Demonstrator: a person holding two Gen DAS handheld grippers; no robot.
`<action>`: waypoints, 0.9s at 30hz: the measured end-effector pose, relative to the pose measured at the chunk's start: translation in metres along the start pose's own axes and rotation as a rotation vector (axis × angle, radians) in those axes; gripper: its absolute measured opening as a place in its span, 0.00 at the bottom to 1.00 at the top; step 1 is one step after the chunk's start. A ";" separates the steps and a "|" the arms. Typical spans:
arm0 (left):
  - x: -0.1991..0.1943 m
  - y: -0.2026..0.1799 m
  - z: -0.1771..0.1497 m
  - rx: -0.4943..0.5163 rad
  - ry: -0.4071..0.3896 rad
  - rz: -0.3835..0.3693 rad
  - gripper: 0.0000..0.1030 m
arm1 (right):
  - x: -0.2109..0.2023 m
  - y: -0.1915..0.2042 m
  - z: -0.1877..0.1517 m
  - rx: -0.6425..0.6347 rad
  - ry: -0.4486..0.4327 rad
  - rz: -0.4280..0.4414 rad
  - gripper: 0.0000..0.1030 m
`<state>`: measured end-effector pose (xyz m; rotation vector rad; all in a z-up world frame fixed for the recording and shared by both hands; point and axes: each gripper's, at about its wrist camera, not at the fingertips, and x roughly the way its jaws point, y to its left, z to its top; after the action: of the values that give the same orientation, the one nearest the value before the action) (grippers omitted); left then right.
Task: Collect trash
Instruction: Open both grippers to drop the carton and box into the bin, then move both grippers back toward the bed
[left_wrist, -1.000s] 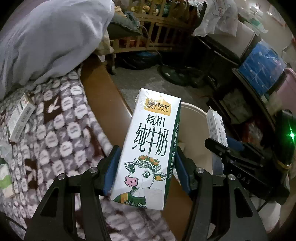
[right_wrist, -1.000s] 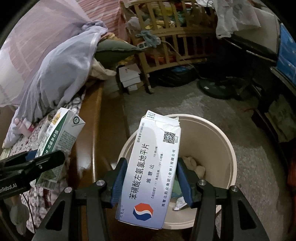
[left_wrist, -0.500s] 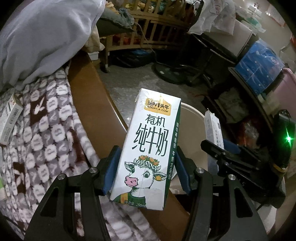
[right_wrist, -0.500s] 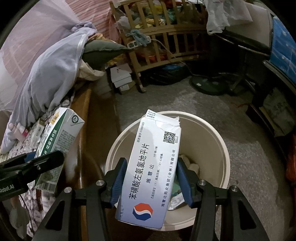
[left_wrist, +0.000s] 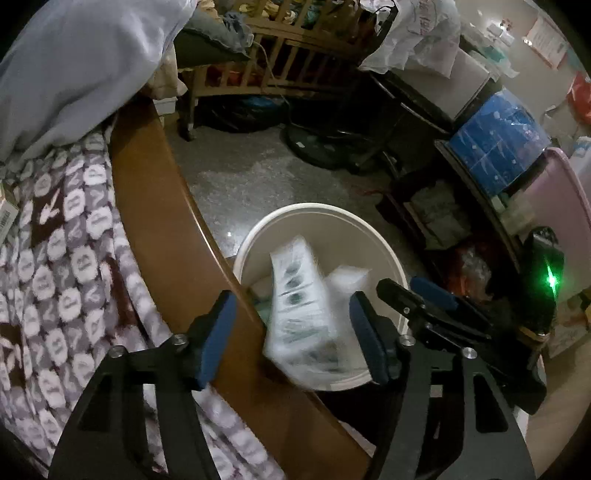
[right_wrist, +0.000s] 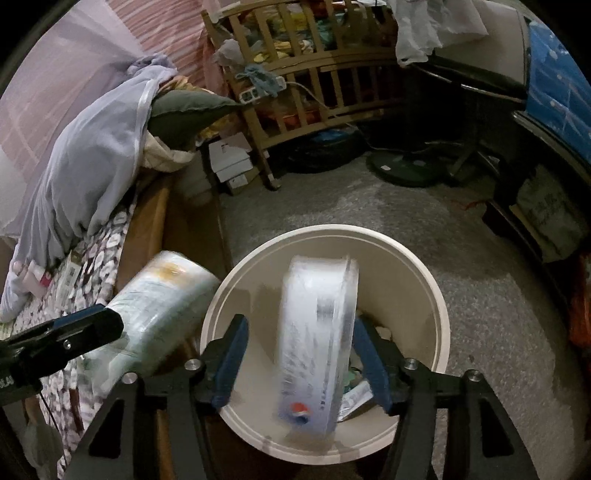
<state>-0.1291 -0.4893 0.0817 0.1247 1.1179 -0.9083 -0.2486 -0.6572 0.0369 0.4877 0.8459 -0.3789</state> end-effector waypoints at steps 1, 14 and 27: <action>-0.001 0.001 0.000 -0.001 0.000 0.005 0.61 | 0.000 0.000 0.000 0.001 0.001 0.000 0.60; -0.032 0.027 -0.017 -0.007 -0.046 0.149 0.61 | 0.002 0.020 -0.005 -0.044 0.028 0.029 0.61; -0.083 0.093 -0.050 -0.050 -0.093 0.316 0.61 | -0.002 0.103 -0.010 -0.169 0.036 0.140 0.62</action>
<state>-0.1129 -0.3564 0.0941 0.2099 0.9991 -0.5977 -0.2042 -0.5666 0.0590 0.3947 0.8653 -0.1686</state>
